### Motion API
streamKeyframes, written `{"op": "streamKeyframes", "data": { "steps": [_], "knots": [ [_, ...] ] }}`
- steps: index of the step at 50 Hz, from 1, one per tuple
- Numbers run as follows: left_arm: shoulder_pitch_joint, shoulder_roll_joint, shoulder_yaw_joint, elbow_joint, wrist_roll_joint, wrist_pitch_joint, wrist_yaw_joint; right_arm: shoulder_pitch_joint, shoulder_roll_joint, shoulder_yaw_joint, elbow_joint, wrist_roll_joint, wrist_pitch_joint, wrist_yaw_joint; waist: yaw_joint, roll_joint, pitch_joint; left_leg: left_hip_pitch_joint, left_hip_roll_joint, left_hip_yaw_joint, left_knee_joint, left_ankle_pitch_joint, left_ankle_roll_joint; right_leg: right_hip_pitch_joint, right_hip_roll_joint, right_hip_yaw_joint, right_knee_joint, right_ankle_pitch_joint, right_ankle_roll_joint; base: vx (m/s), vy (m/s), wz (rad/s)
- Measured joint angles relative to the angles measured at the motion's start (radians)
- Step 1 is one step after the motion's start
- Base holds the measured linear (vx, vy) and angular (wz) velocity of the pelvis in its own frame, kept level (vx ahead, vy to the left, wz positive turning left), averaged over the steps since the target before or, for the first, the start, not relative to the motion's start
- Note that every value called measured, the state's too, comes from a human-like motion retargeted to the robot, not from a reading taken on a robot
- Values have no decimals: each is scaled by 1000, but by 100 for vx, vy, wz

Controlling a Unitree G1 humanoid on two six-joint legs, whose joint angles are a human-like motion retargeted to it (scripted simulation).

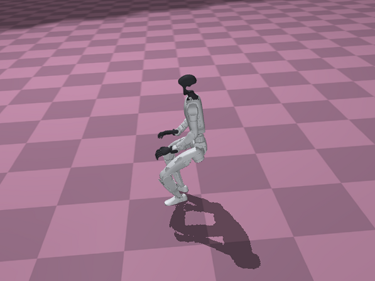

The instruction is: Upper body actions

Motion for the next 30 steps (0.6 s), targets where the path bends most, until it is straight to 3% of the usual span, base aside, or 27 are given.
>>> {"op": "streamKeyframes", "data": {
  "steps": [20, 30],
  "knots": [
    [-11, -20, 12, 10, 44, 43, -38, 0, 10, -5, 5, -10, -3, -3, -10, -4, -4, 2, -11, 6, -5, 4, 2, -4, -11, 7, 3, 0, 1, 0, 0, 0],
    [-57, -72, 12, 20, -28, -22, 74, -6, 16, -3, 10, -14, -2, -1, -16, -6, 0, 3, -13, 8, -7, 4, 6, 1, -14, 3, 2, -1, 1, 0, 0, 0]
  ]
}}
